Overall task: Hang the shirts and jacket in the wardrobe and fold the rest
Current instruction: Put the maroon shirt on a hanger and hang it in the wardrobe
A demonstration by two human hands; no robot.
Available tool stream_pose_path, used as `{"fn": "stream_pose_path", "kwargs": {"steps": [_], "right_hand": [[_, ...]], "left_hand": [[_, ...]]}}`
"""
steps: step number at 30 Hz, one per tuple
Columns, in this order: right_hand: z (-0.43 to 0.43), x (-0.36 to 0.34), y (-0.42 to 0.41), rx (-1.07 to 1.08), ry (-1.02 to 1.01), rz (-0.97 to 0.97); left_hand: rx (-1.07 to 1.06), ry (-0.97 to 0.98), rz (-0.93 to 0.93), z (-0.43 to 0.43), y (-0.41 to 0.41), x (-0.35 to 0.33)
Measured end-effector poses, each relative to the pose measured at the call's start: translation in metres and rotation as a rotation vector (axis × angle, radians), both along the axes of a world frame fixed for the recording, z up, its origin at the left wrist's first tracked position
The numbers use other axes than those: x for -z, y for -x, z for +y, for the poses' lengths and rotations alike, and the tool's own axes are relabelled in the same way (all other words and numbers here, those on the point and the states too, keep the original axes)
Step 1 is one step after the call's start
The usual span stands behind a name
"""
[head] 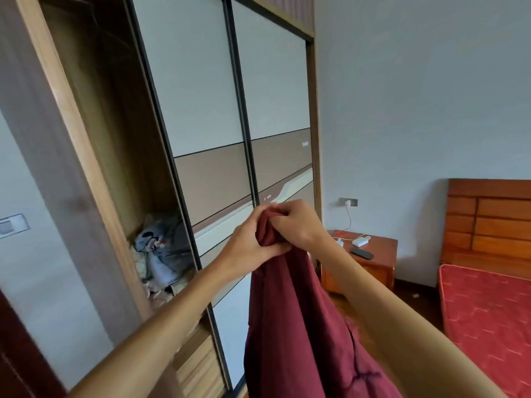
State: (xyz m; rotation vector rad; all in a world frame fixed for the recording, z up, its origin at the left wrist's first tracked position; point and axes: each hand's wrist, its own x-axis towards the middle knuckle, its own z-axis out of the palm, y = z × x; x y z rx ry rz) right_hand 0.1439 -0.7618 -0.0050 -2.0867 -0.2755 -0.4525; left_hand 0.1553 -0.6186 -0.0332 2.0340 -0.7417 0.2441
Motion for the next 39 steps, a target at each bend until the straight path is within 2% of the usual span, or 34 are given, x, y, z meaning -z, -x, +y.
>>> {"fn": "stream_pose_path", "kwargs": {"steps": [4,7,10,12,16,19,25,28,31,34,39], "right_hand": [[-0.024,0.007,-0.030,0.018,0.072,0.011],[-0.051,0.016,-0.047,-0.048,0.084,0.084],[-0.075,0.026,-0.061,-0.126,0.139,0.226],[-0.089,0.034,-0.075,-0.179,0.080,0.314],[-0.116,0.048,-0.111,-0.218,-0.068,0.390],[-0.130,0.054,-0.145,-0.187,-0.033,0.417],[-0.118,0.043,-0.217,-0.089,0.115,0.335],[-0.109,0.040,-0.248,-0.057,0.216,0.134],[-0.096,0.033,-0.276,-0.024,0.227,-0.076],[-0.079,0.022,-0.297,-0.067,0.297,-0.118],[-0.055,0.014,-0.328,-0.133,0.364,-0.089]], "left_hand": [[0.024,-0.089,-0.060,0.015,-0.040,-0.007],[-0.044,-0.075,-0.034,0.020,-0.060,-0.020],[-0.105,-0.037,0.095,0.027,-0.085,-0.032],[-0.117,0.016,0.217,0.033,-0.101,-0.037],[-0.190,0.289,0.441,0.047,-0.133,-0.044],[-0.283,0.306,0.508,0.066,-0.165,-0.047],[-0.473,0.222,0.436,0.094,-0.231,-0.061],[-0.508,0.192,0.272,0.109,-0.257,-0.067],[-0.403,0.139,0.135,0.132,-0.275,-0.071],[-0.374,-0.047,-0.049,0.157,-0.292,-0.076],[-0.379,-0.373,-0.087,0.178,-0.302,-0.082]]}}
